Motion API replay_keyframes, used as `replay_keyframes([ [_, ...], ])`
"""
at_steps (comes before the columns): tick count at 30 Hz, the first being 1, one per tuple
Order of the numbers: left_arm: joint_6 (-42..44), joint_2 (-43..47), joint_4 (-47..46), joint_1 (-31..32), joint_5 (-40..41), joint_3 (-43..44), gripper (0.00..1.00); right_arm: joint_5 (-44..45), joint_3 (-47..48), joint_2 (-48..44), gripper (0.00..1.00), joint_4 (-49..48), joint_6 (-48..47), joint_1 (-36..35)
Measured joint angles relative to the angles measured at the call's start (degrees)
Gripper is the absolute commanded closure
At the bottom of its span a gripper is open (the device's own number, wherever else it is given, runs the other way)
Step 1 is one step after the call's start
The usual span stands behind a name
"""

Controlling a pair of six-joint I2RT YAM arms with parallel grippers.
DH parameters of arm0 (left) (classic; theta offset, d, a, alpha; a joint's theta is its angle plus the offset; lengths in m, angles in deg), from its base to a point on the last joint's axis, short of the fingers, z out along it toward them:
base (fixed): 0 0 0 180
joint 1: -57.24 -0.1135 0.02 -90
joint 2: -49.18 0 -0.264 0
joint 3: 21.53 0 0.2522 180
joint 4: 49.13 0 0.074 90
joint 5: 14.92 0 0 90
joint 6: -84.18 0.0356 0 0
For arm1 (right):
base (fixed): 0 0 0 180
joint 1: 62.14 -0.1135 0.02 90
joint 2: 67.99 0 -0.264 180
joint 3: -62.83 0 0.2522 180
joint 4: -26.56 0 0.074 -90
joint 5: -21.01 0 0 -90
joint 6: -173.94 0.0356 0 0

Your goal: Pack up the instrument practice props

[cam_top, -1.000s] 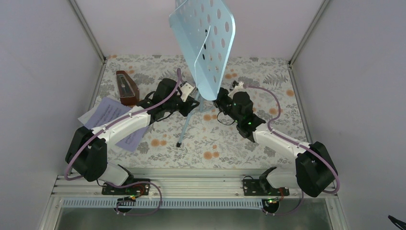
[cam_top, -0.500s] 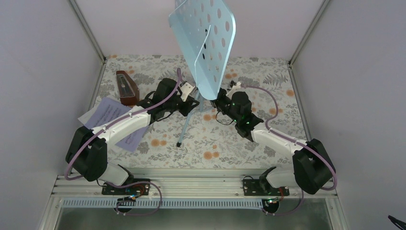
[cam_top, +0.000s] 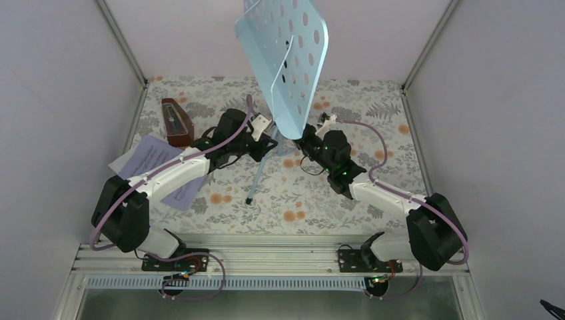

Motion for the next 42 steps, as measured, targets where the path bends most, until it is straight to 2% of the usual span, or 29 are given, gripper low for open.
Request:
replay_keyframes([
  [5, 0.0, 0.0, 0.0, 0.0, 0.0, 0.0, 0.98, 1.1, -0.3, 0.0, 0.96, -0.9, -6.3, -0.8],
  [14, 0.4, 0.0, 0.0, 0.2, -0.4, 0.0, 0.98, 5.3, -3.1, 0.0, 0.96, -6.6, -31.3, -3.0],
  [24, 0.4, 0.0, 0.0, 0.2, -0.4, 0.0, 0.98, 11.0, -1.6, -0.3, 0.96, -3.2, -69.6, -6.0],
  [29, 0.4, 0.0, 0.0, 0.2, -0.4, 0.1, 0.98, 17.3, -0.1, 0.3, 0.96, -0.9, -87.8, -8.7],
  [35, 0.0, 0.0, 0.1, 0.0, -0.3, 0.1, 0.98, 26.7, 0.7, 3.5, 0.96, -4.3, -106.4, -12.2],
  [37, -0.1, 0.0, 0.1, 0.0, -0.3, 0.1, 0.98, 28.7, 0.7, 4.2, 0.92, -5.6, -110.5, -12.8],
  [40, -0.1, 0.0, 0.1, 0.0, -0.2, 0.1, 0.98, 29.8, 0.7, 4.3, 0.69, -6.0, -113.6, -13.1],
  [42, -0.1, 0.0, 0.1, 0.0, -0.2, 0.1, 0.98, 29.7, 0.6, 4.0, 0.59, -4.2, -113.9, -13.1],
])
